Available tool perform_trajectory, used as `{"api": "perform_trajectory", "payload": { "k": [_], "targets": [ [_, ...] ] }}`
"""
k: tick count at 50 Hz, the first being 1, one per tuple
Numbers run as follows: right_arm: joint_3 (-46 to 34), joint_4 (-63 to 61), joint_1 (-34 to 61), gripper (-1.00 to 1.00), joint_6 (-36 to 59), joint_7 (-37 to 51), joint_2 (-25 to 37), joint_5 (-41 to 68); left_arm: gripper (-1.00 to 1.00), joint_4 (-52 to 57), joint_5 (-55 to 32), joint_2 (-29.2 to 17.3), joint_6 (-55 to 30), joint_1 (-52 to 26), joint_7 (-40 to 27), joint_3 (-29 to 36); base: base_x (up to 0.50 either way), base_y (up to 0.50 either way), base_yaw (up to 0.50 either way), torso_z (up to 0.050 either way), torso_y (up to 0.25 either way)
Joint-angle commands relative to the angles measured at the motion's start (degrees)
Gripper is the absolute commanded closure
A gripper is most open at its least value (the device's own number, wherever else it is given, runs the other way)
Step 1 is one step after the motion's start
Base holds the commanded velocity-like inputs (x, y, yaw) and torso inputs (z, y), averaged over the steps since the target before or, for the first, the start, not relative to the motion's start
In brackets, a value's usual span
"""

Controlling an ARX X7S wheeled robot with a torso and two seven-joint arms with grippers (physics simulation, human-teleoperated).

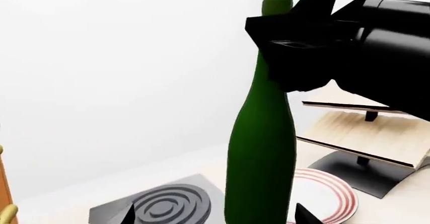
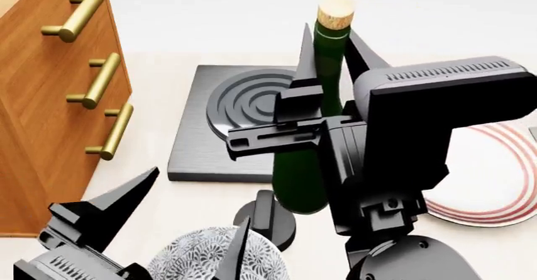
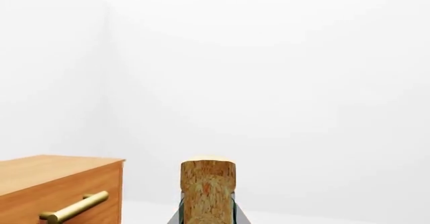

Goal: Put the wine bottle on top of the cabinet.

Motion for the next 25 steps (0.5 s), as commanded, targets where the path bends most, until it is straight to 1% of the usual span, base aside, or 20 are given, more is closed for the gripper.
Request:
{"api": "perform_trajectory", "payload": {
  "k": [1,10,15,25],
  "targets": [
    [-1.2,0.0,1.2,1.0,-0.3,-0.4,-0.9,-1.3,-1.0,-6.7,-3.0,3.0,-4.2,-8.5,2.5,0.3,0.0,0.0,0.0,0.0,0.0],
    [-1.8,-0.1,2.2,1.0,0.1,-0.3,-1.0,-0.9,-1.0,-11.5,-3.2,3.1,-4.0,-11.6,3.8,1.4,0.0,0.0,0.0,0.0,0.001],
    [-1.9,-0.5,2.5,1.0,0.6,0.0,-0.9,-0.4,-1.0,-16.2,-3.2,4.1,-3.9,-15.4,5.0,2.2,0.0,0.0,0.0,0.0,0.0],
    [-1.9,-0.6,3.2,1.0,1.0,0.3,-0.8,0.2,-1.0,-23.8,-3.0,5.6,-2.6,-19.9,5.9,3.2,0.0,0.0,0.0,0.0,0.0]
  ]
}}
